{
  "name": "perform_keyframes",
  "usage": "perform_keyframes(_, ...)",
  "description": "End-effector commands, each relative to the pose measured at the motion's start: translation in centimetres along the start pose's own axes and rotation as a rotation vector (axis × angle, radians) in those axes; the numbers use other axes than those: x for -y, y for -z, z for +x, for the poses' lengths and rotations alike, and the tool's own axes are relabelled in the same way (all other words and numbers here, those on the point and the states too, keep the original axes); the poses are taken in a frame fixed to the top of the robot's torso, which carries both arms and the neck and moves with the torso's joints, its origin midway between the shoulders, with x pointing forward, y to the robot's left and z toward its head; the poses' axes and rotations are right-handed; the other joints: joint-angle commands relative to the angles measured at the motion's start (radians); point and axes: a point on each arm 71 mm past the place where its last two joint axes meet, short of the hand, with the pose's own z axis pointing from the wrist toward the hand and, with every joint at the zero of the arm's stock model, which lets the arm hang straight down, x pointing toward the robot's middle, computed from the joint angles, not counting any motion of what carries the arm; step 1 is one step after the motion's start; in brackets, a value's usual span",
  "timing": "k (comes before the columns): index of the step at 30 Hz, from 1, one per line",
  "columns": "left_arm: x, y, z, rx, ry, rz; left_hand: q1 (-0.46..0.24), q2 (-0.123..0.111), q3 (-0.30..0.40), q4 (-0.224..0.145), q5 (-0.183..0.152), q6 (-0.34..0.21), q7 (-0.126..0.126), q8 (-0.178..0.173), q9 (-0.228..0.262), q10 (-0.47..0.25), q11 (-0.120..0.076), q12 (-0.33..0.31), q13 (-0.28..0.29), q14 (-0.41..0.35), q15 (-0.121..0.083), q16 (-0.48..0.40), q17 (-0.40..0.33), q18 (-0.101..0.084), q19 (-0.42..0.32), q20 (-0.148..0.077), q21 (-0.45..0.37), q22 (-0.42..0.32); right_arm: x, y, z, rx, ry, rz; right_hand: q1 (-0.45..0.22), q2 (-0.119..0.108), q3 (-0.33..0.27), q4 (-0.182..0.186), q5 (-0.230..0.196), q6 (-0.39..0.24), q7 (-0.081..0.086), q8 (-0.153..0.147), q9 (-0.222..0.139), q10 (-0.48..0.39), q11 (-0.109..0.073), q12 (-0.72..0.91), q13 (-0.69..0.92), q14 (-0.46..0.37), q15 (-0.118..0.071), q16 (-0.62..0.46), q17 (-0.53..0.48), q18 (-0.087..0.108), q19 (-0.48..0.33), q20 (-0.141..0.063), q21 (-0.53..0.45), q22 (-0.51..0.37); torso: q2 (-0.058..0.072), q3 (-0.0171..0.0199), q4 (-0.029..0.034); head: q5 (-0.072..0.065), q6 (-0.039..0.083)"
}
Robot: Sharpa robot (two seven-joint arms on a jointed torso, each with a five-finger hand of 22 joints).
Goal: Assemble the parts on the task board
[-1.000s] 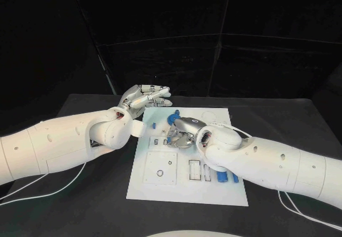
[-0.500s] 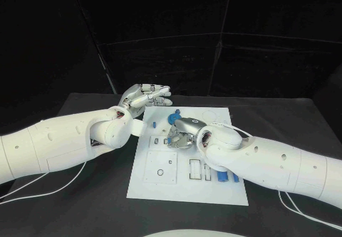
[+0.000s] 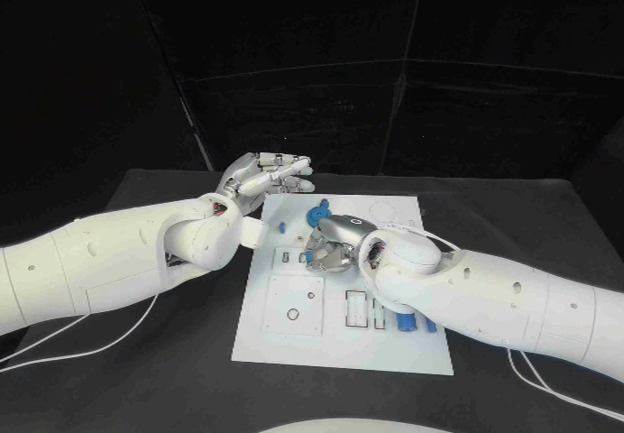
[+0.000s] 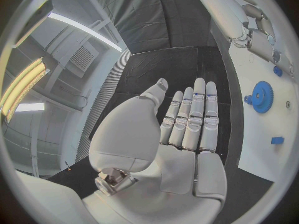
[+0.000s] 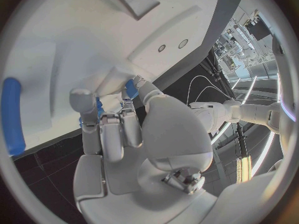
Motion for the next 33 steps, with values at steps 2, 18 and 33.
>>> perform_keyframes(2, 0.1, 0.0, 0.1, -0.01, -0.001, 0.005, 0.001, 0.006, 0.001, -0.004, 0.002, 0.005, 0.004, -0.003, -0.001, 0.007, 0.002, -0.007, -0.001, 0.0, 0.001, -0.007, 0.001, 0.005, 0.006, 0.001, -0.007, -0.001, 0.6, 0.0, 0.7, -0.026, 0.01, 0.04, -0.011, -0.006, -0.013, 0.006, -0.005, -0.011, 0.001, -0.006, 0.0, -0.003, 0.006, -0.008, 0.095, 0.089, 0.008, -0.005, 0.194, -0.001, -0.005, 0.005, -0.007, -0.004, 0.0, 0.0001, -0.0003, 0.001, -0.001)
perform_keyframes(18, 0.1, -0.1, -0.1, -0.009, -0.001, 0.004, 0.0, 0.006, 0.001, -0.006, 0.002, 0.006, 0.004, -0.004, -0.001, 0.008, 0.002, -0.008, -0.001, 0.0, 0.001, -0.007, 0.002, 0.005, 0.006, 0.001, -0.008, -0.002, 0.4, 0.7, 0.4, 0.084, -0.044, -0.004, -0.037, -0.045, -0.128, 0.084, -0.037, -0.154, 0.032, -0.018, -0.002, -0.06, 0.034, -0.06, 0.028, 0.081, 0.03, -0.017, 0.165, 0.007, -0.031, 0.025, -0.045, -0.067, -0.001, 0.0013, 0.0004, 0.003, -0.005)
perform_keyframes(33, 0.1, 0.2, -2.0, -0.039, -0.112, -0.034, -0.049, 0.006, -0.001, 0.0, 0.009, 0.124, -0.065, 0.027, 0.008, 0.185, -0.076, 0.029, 0.019, 0.302, -0.095, 0.149, 0.109, 0.009, 0.219, -0.088, 0.104, 0.044, 1.6, 6.1, -3.8, 0.26, -0.275, -0.326, 0.059, -0.021, -0.2, 0.134, -0.063, -0.173, 0.014, 0.028, 0.008, -0.043, 0.018, -0.037, 0.046, 0.083, 0.019, -0.016, 0.17, 0.007, -0.024, 0.018, -0.045, -0.064, -0.012, -0.0024, -0.011, 0.013, 0.005)
